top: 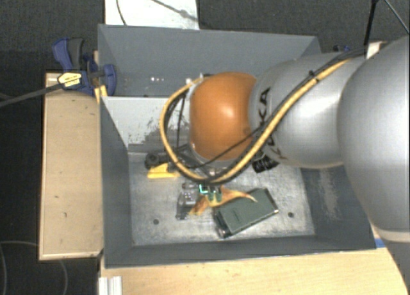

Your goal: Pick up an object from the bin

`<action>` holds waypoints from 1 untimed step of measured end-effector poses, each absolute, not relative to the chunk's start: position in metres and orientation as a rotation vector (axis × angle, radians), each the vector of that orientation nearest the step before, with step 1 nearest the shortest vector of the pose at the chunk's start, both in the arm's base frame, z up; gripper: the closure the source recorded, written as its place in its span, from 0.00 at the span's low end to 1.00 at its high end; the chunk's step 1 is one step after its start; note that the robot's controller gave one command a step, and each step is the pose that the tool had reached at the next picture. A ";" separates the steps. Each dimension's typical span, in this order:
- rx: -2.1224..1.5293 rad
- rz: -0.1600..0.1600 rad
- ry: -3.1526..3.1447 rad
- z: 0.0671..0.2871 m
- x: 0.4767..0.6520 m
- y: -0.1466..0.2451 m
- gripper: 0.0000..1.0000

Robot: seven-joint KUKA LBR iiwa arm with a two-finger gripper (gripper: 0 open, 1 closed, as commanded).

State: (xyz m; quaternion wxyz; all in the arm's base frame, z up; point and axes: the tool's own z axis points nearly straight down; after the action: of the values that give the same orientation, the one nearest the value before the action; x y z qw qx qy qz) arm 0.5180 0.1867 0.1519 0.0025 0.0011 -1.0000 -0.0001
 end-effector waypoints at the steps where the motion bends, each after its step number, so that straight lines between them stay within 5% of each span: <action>1: -0.003 -0.002 -3.143 0.155 0.520 0.186 0.00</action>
Offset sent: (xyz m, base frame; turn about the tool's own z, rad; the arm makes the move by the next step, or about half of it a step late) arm 0.0136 -0.0804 -0.0819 -0.0273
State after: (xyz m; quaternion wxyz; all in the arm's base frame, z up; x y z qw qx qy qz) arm 0.5202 0.1860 0.1552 -0.0009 -0.0011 -1.0000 -0.0007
